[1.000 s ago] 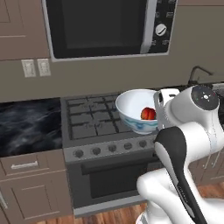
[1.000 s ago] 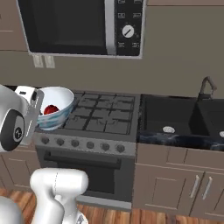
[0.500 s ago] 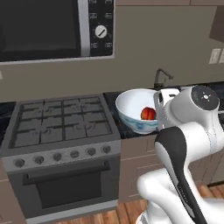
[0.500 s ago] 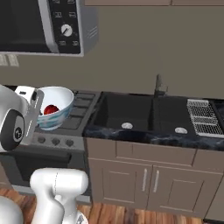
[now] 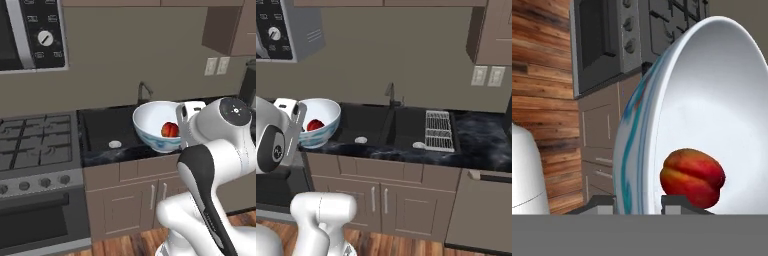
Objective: Pick the peach from the cabinet and place it in the bowl. Then pick the bowl and place it in the sink. Then turn on the sink facuet.
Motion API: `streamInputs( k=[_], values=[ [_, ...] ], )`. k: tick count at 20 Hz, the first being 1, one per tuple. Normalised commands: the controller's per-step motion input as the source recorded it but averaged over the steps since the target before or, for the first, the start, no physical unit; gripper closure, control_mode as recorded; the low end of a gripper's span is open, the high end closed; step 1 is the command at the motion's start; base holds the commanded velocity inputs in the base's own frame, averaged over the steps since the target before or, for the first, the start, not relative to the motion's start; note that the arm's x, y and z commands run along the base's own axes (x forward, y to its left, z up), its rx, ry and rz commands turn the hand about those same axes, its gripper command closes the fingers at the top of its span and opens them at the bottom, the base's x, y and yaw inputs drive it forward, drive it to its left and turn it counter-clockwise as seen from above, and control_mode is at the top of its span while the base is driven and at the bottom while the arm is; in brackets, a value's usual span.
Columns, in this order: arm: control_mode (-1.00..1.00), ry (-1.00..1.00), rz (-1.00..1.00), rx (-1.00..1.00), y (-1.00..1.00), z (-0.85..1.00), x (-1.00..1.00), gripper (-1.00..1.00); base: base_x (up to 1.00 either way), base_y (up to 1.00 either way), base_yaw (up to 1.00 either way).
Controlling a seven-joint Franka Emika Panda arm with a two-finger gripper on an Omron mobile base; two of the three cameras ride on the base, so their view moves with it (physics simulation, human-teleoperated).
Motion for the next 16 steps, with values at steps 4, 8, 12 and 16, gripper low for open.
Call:
streamInputs(
  k=[4, 8, 12, 16],
  values=[
    [1.00, 0.00, 0.00, 0.00, 0.00, 0.00, 0.00, 1.00, 0.08, -0.58, 0.00],
    [1.00, 0.00, 0.00, 0.00, 0.00, 0.00, 0.00, 1.00, 0.24, -0.37, 0.00],
    [1.00, 0.00, 0.00, 0.00, 0.00, 0.00, 0.00, 1.00, 0.32, -0.21, 0.00],
    [1.00, 0.00, 0.00, 0.00, 0.00, 0.00, 0.00, 1.00, 0.54, -0.16, -0.01]
  ],
)
